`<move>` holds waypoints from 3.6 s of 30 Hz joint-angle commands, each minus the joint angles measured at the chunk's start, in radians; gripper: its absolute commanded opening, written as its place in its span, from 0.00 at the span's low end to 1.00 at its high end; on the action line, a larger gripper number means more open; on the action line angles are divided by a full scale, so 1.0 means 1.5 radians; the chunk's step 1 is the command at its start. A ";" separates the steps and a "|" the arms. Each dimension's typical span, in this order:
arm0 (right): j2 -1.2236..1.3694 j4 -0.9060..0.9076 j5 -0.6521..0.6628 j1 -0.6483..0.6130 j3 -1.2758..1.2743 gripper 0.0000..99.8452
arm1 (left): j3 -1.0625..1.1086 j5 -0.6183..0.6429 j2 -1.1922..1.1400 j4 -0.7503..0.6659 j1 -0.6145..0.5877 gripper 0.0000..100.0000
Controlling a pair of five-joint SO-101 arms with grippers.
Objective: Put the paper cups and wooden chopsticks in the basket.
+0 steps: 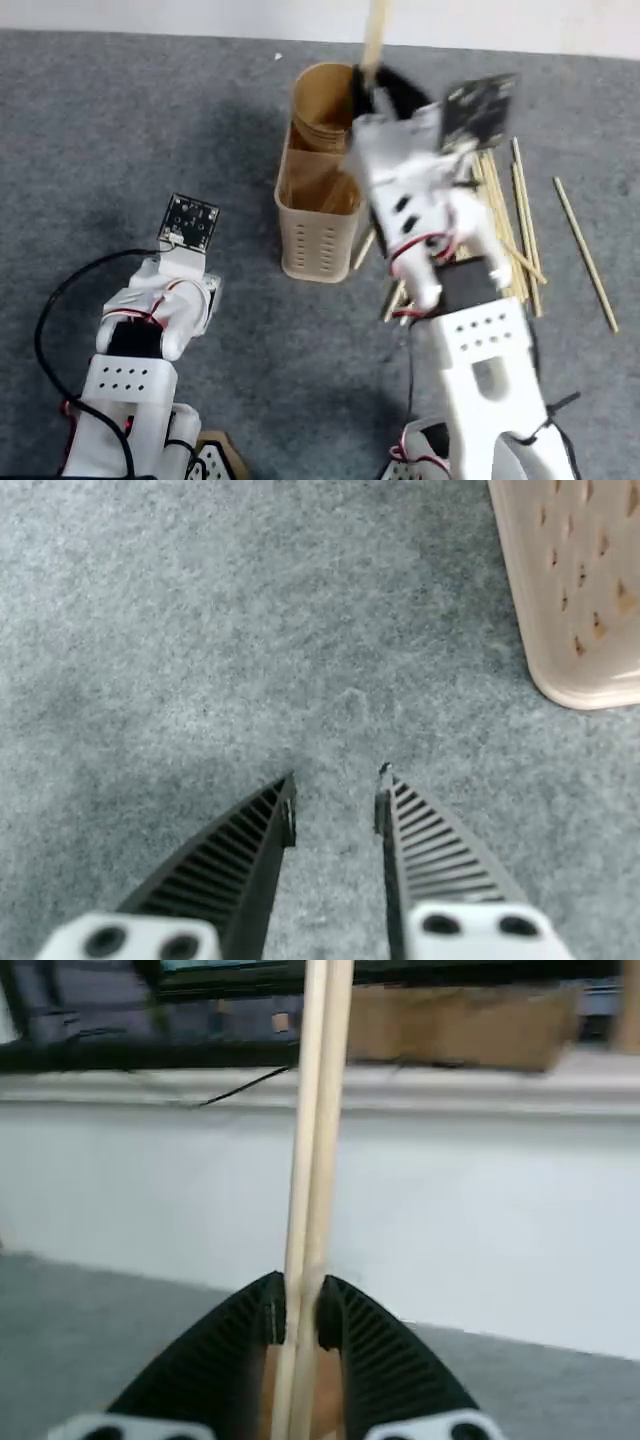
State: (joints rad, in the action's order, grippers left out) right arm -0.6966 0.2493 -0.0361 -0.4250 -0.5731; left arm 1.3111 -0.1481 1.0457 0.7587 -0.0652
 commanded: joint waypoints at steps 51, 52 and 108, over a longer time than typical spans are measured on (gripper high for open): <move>0.374 0.298 0.048 0.170 -0.092 0.21 | 0.010 0.003 0.006 -0.033 0.010 0.15; 0.374 0.298 0.048 0.170 -0.093 0.21 | 0.010 0.003 0.006 -0.033 0.010 0.15; -0.031 0.258 0.037 0.180 0.119 0.01 | 0.010 0.003 0.006 -0.033 0.011 0.15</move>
State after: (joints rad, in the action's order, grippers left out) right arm -0.7058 0.6513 0.0437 -0.0859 -0.5178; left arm 1.3311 -0.1481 1.0457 0.7281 -0.0637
